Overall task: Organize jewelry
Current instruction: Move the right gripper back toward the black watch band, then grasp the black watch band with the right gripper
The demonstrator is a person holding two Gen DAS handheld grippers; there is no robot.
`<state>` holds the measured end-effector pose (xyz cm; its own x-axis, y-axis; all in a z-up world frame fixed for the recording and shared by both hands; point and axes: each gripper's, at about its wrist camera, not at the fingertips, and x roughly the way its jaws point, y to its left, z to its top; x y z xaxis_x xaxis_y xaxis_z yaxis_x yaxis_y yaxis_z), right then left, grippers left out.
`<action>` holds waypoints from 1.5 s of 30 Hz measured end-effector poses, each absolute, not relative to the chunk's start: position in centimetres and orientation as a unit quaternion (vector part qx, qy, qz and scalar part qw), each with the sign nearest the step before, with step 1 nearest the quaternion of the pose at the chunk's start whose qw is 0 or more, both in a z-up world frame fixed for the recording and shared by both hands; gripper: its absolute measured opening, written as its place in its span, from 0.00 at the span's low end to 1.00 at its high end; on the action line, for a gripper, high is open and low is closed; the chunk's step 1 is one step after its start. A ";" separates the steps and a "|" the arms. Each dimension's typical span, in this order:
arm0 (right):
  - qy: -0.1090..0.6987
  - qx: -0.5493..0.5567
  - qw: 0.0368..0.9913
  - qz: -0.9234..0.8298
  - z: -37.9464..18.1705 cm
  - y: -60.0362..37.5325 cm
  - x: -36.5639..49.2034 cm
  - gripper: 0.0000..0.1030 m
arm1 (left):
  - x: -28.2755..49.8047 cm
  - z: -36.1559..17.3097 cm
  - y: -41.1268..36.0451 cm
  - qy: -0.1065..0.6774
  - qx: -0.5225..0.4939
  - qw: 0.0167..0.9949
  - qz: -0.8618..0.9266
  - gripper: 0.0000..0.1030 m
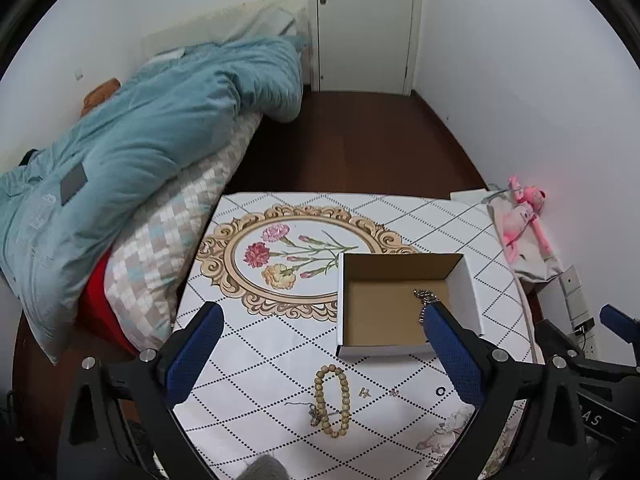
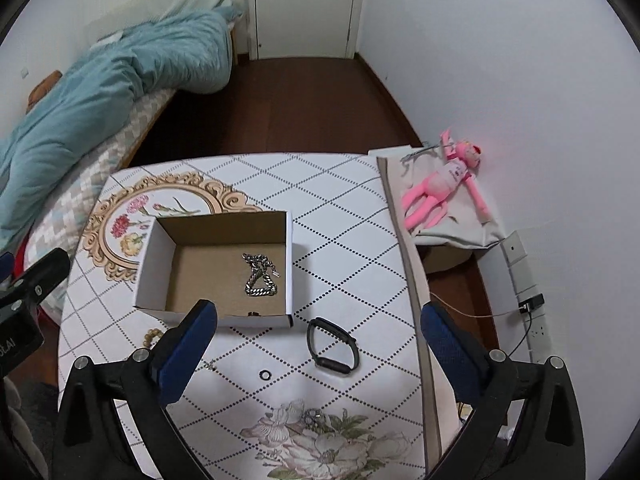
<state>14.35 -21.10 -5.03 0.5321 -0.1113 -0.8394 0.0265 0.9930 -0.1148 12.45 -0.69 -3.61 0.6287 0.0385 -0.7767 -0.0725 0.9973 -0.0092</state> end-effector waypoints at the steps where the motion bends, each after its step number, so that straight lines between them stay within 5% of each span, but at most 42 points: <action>1: 0.476 -0.044 0.878 -0.041 -4.4 -21.1 13.9 1.00 | 12.0 -3.2 -0.7 0.426 -0.019 0.904 0.030 0.99; 16: 0.438 -0.017 0.899 -0.018 -1.6 -21.1 8.8 1.00 | 7.6 -2.9 -0.2 0.405 -0.008 0.913 0.050 0.99; 26: 0.508 0.032 0.860 -0.045 -10.4 -25.9 11.3 0.99 | 9.7 -12.2 1.6 0.483 -0.005 0.873 0.069 0.99; 33: 0.560 0.066 0.823 -0.067 -18.1 -29.6 14.4 0.87 | 11.3 -17.0 1.9 0.517 -0.007 0.853 0.073 0.99; 42: 0.591 0.069 0.801 -0.060 -23.2 -29.8 16.2 0.45 | 12.3 -21.5 1.9 0.564 -0.031 0.824 0.049 0.99; 44: 0.589 0.055 0.804 -0.056 -23.3 -29.2 16.1 0.29 | 12.6 -22.4 1.8 0.574 -0.038 0.817 0.038 0.99; 45: 0.589 0.051 0.805 -0.052 -23.3 -28.9 16.0 0.12 | 12.8 -22.6 1.7 0.576 -0.037 0.816 0.034 0.97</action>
<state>15.98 -28.91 -23.31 0.3016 -0.0227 -0.9532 0.1435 0.9894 0.0218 12.80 1.71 -22.58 0.3336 0.0129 -0.9426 -0.0972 0.9950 -0.0208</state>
